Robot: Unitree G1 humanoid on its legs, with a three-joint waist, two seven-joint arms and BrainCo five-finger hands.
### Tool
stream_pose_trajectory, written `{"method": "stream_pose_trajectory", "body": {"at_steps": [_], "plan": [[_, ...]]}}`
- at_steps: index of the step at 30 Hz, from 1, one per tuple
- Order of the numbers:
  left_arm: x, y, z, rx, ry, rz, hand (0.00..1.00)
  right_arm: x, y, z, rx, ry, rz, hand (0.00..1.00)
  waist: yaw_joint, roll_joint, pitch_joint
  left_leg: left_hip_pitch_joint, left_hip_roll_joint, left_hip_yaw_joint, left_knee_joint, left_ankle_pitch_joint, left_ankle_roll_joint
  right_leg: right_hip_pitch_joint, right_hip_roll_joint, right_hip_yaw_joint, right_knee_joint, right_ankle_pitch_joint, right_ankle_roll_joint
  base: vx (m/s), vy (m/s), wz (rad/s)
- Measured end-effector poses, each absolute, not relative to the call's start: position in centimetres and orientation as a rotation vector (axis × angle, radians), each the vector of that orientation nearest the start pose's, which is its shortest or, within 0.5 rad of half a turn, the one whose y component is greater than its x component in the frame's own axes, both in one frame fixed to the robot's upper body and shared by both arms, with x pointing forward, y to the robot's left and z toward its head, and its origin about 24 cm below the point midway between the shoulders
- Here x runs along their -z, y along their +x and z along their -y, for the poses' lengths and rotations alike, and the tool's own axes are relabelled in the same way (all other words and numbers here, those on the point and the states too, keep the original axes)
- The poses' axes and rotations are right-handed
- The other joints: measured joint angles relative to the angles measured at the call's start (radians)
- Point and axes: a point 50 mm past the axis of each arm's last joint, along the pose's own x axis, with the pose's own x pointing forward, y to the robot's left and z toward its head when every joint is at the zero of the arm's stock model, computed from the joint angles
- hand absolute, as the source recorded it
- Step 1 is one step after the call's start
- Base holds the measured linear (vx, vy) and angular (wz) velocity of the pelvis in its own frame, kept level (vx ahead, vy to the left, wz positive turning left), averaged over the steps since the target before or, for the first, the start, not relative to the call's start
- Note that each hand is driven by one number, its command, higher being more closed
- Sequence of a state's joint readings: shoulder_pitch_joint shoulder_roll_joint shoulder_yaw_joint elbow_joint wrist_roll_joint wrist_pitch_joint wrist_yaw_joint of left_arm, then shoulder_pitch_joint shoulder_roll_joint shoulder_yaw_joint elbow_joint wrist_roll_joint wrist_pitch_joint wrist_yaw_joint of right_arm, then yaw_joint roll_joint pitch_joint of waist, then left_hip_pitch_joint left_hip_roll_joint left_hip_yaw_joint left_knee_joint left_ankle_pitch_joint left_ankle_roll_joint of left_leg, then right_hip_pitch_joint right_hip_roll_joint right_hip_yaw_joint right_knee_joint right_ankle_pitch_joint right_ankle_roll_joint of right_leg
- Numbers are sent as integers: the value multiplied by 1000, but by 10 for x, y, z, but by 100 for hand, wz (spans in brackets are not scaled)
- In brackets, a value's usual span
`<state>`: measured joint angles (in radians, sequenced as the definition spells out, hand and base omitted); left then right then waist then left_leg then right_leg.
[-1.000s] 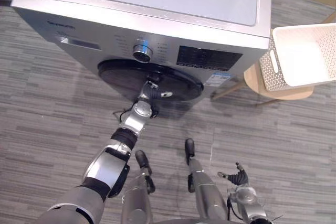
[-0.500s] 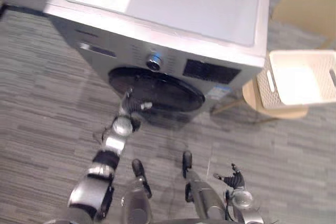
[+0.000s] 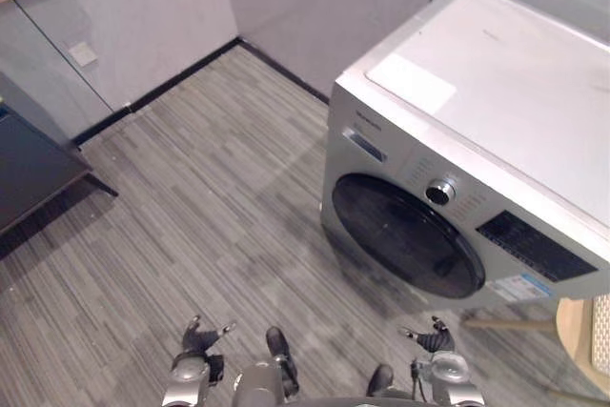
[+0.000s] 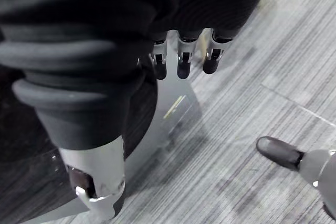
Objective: Pick up the laundry basket with both hands and put the clothes into the washing machine.
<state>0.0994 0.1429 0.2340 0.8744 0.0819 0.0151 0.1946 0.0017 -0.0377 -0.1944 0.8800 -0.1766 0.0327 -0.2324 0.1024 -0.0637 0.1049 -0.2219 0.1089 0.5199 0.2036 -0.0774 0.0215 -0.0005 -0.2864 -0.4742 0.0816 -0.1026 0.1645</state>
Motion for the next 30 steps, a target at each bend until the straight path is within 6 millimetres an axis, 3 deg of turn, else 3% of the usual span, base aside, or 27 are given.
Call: {"method": "stream_pose_trajectory", "body": {"at_steps": [2, 3, 4, 5, 6, 7, 9, 10, 12, 13, 14, 15, 16, 17, 18, 20, 21, 26, 30], "plan": [[140, 99, -249, -458, 189, -1004, 0, 137, 148, 202, 312, -233, -942, 0, -3, -8, 2, -32, 0, -33, 108, -64, 7, -2, -38, -15, 97, -68, -15, 88, 94, 55], [142, 91, -247, -461, 186, -1026, 0, 140, 142, 207, 303, -252, -969, 0, -5, 2, 4, -48, 0, -68, 171, -125, 5, -23, -71, -6, 250, -91, -48, 134, 128, 78], [145, 82, -245, -461, 182, -1050, 0, 142, 137, 205, 282, -268, -984, 0, -10, 3, 5, -47, -8, -112, 195, -157, 20, -115, -105, 89, 483, -52, -120, 155, 144, 88], [145, 81, -245, -458, 185, -1053, 0, 143, 134, 202, 269, -271, -991, 0, -14, 11, 3, -32, -14, -139, 190, -160, 25, -169, -104, 156, 594, 5, -164, 247, 167, 113], [144, 82, -247, -467, 177, -1048, 0, 147, 129, 194, 249, -258, -1009, 0, -24, 16, 19, -12, -23, -202, 172, -161, 29, -244, -71, 261, 735, -8, -121, 342, 88, 135], [144, 83, -247, -476, 169, -1044, 0, 149, 128, 184, 220, -239, -1019, 0, -35, -2, 22, 9, -34, -266, 147, -161, 31, -288, 2, 312, 781, -89, -96, 364, 56, 136], [144, 86, -246, -482, 152, -1037, 0, 149, 128, 180, 206, -227, -1015, 0, -35, -16, 26, 53, -61, -337, 110, -157, 38, -324, 102, 369, 733, -150, -106, 365, -11, 136], [143, 94, -241, -478, 133, -1017, 0, 147, 129, 183, 216, -230, -998, 0, -41, -14, 27, 87, -92, -411, 87, -159, 41, -366, 186, 442, 641, -169, -97, 380, -38, 160], [144, 102, -230, -467, 100, -1003, 0, 145, 129, 188, 226, -240, -984, 0, -64, -11, 30, 118, -126, -495, 74, -156, 36, -409, 240, 532, 544, -163, -88, 463, -110, 206], [144, 108, -223, -457, 78, -992, 0, 145, 126, 195, 234, -256, -989, 0, -77, -10, 31, 153, -162, -589, 68, -160, 25, -404, 257, 612, 420, -125, -93, 440, -128, 231], [144, 110, -220, -457, 67, -987, 0, 146, 123, 197, 237, -260, -997, 0, -83, -13, 29, 165, -175, -620, 68, -165, 16, -402, 248, 630, 380, -93, -109, 445, -179, 243], [144, 115, -216, -450, 55, -975, 0, 147, 119, 198, 241, -260, -1006, 0, -93, -17, 28, 176, -188, -650, 80, -177, -1, -394, 224, 616, 370, 20, -132, 368, -195, 187], [144, 122, -207, -434, 32, -966, 0, 146, 118, 203, 252, -269, -1010, 0, -87, -2, 27, 181, -167, -676, 91, -185, -15, -381, 212, 548, 394, 0, -131, 539, -258, 189], [143, 124, -201, -428, 15, -956, 0, 144, 124, 207, 255, -281, -993, 0, -76, 34, 22, 172, -132, -671, 88, -178, -38, -363, 216, 494, 375, -10, -143, 491, -251, 146], [145, 122, -199, -435, 3, -964, 0, 141, 132, 206, 252, -281, -970, 0, -85, 54, 22, 167, -94, -633, 64, -161, -68, -345, 222, 440, 355, -13, -148, 403, -229, 122], [146, 120, -195, -446, -20, -975, 0, 140, 135, 203, 245, -274, -961, 0, -91, 65, 22, 203, -38, -524, -1, -116, -137, -284, 235, 381, 314, -13, -169, 283, -204, 87], [147, 119, -194, -444, -22, -980, 0, 141, 133, 202, 247, -271, -970, 0, -91, 65, 23, 223, -28, -494, -16, -107, -146, -258, 239, 369, 298, -16, -178, 199, -140, 56], [148, 120, -186, -413, -18, -985, 0, 139, 141, 201, 259, -254, -952, 0, -91, 68, 16, 261, -18, -375, -88, -72, -116, -199, 251, 357, 208, -7, -194, 65, -23, 6], [149, 120, -193, -400, 27, -1004, 0, 148, 128, 197, 263, -233, -1020, 0, -91, 66, 15, 250, -26, -338, -136, -43, -93, -177, 258, 373, 71, 90, -177, -40, 71, -12]]}}
